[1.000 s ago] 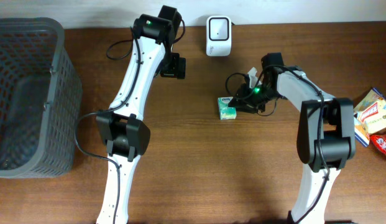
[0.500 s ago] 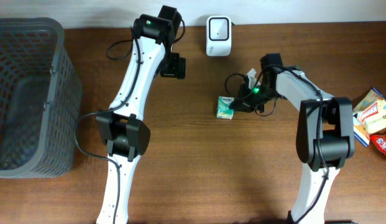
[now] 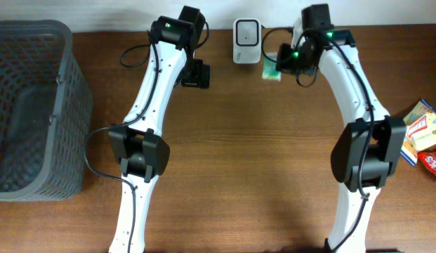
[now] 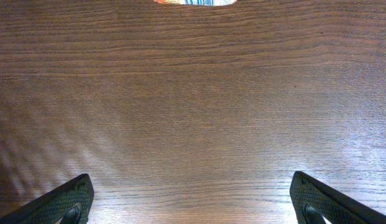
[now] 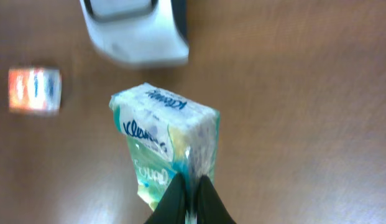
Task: Scan the item barcode
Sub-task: 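Raise the tissue pack with the right gripper to the scanner, then carry the tissue pack to the right table edge and release it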
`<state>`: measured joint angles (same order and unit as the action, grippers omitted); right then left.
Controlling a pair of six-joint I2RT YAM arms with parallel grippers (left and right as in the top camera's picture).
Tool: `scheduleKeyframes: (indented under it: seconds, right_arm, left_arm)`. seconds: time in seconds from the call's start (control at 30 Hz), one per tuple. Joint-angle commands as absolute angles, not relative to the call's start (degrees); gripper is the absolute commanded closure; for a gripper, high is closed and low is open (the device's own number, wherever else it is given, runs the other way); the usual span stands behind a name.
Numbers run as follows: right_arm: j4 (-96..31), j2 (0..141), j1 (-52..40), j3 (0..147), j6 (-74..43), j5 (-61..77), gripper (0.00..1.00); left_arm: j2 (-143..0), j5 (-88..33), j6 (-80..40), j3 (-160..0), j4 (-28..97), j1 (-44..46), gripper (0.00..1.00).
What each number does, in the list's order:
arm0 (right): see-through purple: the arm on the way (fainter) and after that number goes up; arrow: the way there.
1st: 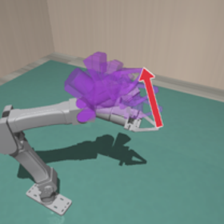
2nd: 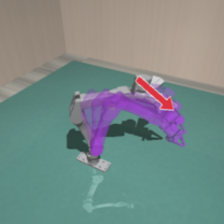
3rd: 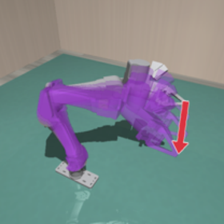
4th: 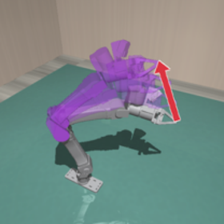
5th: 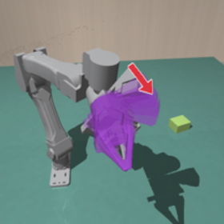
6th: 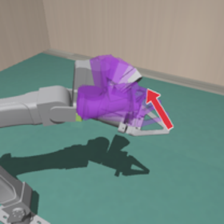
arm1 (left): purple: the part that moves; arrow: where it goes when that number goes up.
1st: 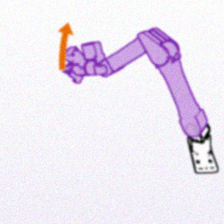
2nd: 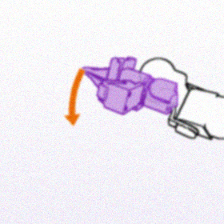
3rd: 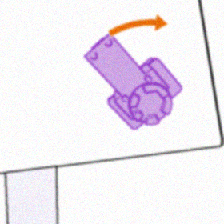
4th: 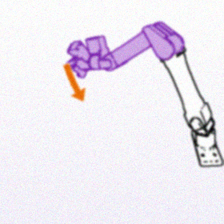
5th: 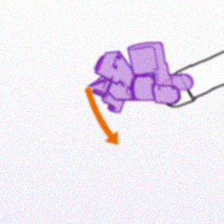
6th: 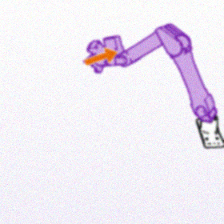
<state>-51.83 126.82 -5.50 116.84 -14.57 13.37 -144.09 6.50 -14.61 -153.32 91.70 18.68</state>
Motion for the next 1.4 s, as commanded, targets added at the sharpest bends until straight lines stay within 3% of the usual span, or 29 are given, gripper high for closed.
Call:
scheduleKeyframes:
  seconds: [0.0, 0.2, 0.3, 0.4, 1.13, 1.37]
  right_arm:
    - [-44.73, 127.26, -9.50, 117.86, -14.17, -0.58, 0.96]
    - [-29.54, 128.84, -15.92, 117.84, -11.86, -23.57, 0.96]
    - [-20.69, 131.41, -18.41, 117.84, 0.14, -25.93, 0.96]
    - [-18.57, 133.64, -18.74, 117.84, 1.74, -26.63, 0.96]
    - [-19.40, 132.16, -19.90, 117.95, 5.50, -31.83, 0.96]
    - [-33.36, 121.23, -15.86, 117.97, -8.01, -35.44, 0.96]
  left_arm:
    - [-143.57, 7.35, -15.22, -152.92, 91.35, 18.68, 0.01]
    - [-143.57, 7.33, -15.22, -152.92, 91.39, 18.68, 0.01]
    - [-143.57, 7.33, -15.22, -152.92, 91.39, 18.68, 0.01]
    - [-143.57, 7.33, -15.22, -152.92, 91.44, 18.68, 0.01]
    - [-143.57, 7.29, -15.25, -152.92, 91.59, 18.68, 0.01]
    - [-143.57, 6.26, -15.42, -152.92, 91.68, 18.68, 0.01]
